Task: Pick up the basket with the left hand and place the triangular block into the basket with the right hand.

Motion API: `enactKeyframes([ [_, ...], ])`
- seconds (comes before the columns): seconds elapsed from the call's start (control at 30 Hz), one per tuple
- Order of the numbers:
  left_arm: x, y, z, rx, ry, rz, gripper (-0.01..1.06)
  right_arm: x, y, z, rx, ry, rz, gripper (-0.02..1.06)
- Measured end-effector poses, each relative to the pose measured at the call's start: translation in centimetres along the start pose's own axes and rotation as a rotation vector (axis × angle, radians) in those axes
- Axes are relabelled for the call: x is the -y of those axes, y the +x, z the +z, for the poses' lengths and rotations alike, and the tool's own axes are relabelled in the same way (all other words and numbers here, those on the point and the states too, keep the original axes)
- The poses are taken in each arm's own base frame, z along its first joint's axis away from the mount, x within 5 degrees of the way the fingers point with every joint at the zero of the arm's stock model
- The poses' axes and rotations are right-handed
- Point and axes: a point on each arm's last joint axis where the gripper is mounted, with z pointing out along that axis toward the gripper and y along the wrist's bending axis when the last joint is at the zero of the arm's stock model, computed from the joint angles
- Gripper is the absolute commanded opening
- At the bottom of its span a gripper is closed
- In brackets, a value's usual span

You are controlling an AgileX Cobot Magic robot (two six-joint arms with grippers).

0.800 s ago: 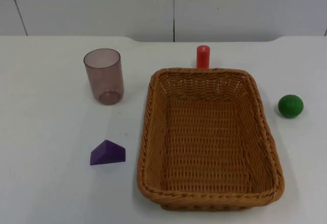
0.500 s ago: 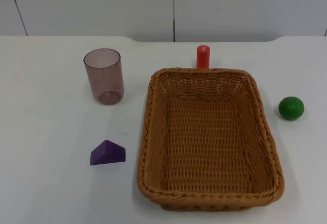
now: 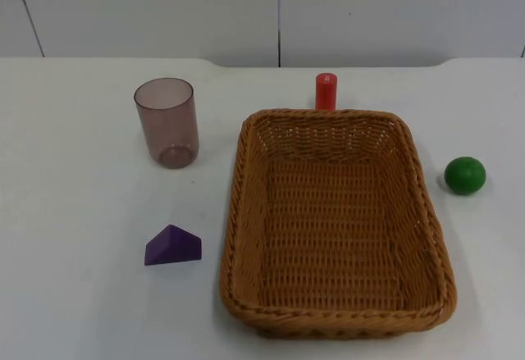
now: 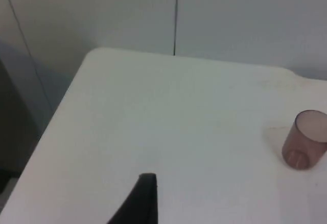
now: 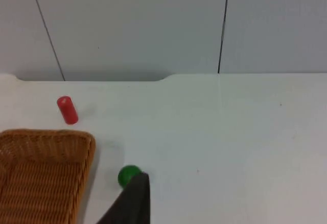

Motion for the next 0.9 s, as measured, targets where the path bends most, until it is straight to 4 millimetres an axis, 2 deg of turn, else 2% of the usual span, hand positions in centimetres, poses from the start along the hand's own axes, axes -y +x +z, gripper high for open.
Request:
enactKeyframes([
  [0.03, 0.0, 0.0, 0.0, 0.000, 0.000, 0.000, 1.05, 0.0, 0.0, 0.0, 0.000, 0.000, 0.000, 1.05],
  [0.17, 0.6, -2.0, 2.9, -0.037, 0.020, -0.009, 1.05, -0.2, -3.0, 2.7, -0.014, -0.002, -0.003, 1.05],
  [0.23, 0.8, -2.2, 3.6, -0.045, 0.029, -0.017, 1.05, -0.3, -3.7, 3.4, -0.018, -0.003, -0.004, 1.05],
  [0.3, 1.1, -2.3, 5.7, -0.094, 0.038, -0.031, 1.05, -0.4, -4.6, 4.8, -0.032, -0.003, -0.005, 1.05],
  [0.4, 1.3, -2.2, 7.6, -0.148, 0.044, -0.045, 1.05, -0.4, -5.7, 6.1, -0.039, -0.004, -0.007, 1.05],
  [0.43, 1.3, -2.2, 7.6, -0.148, 0.044, -0.045, 1.05, -0.4, -5.7, 6.1, -0.039, -0.004, -0.007, 1.05],
  [0.57, 1.5, -1.9, 10.4, -0.224, 0.040, -0.033, 1.05, -0.5, -6.2, 6.6, -0.027, -0.006, 0.000, 1.05],
  [0.77, 1.9, -1.3, 12.4, -0.301, 0.058, -0.047, 1.05, -0.5, -6.3, 6.6, -0.025, -0.010, 0.006, 1.05],
  [0.9, 3.2, -0.3, 14.7, -0.404, 0.152, -0.072, 1.05, -0.6, -6.2, 6.7, -0.028, -0.011, 0.008, 1.05],
])
